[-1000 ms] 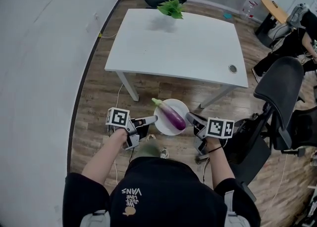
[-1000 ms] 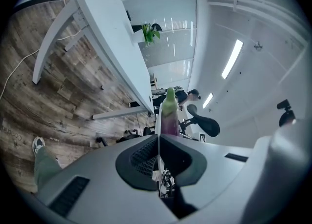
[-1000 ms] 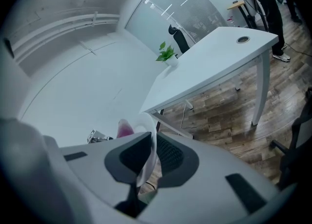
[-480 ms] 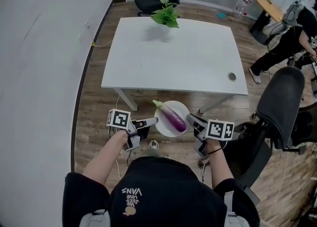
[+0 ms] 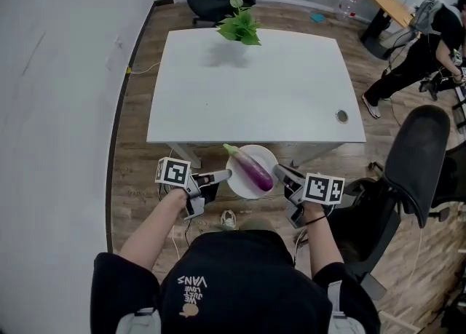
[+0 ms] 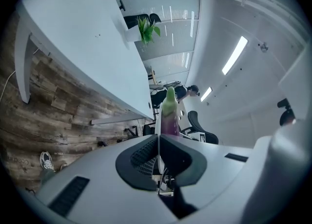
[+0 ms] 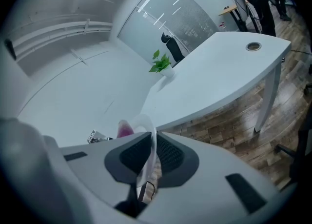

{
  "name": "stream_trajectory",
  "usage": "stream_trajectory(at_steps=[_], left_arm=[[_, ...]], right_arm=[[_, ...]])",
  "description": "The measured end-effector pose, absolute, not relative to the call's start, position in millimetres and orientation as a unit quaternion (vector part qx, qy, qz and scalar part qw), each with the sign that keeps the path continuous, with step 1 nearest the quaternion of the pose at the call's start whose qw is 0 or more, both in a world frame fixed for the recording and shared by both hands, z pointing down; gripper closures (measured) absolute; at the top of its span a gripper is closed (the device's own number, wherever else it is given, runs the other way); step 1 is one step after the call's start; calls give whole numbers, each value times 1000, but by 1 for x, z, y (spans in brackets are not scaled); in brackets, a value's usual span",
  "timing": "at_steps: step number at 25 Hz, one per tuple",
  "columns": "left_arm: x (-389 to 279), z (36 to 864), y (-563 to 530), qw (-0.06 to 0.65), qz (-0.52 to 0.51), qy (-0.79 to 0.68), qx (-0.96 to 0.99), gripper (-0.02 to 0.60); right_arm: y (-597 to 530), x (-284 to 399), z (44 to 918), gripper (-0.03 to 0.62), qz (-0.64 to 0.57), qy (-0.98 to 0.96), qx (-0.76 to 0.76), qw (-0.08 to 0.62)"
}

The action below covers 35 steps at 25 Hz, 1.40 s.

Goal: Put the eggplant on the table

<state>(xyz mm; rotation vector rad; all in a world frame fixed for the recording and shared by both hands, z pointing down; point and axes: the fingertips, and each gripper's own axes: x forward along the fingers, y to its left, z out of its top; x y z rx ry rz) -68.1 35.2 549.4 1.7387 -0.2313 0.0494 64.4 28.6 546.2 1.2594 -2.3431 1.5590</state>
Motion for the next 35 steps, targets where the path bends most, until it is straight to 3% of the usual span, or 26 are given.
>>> stream_trajectory(at_steps=[35], left_arm=[[-23, 559, -141, 642, -24, -156, 750, 561]], right_arm=[[-168, 107, 551, 549, 501, -787, 355, 59]])
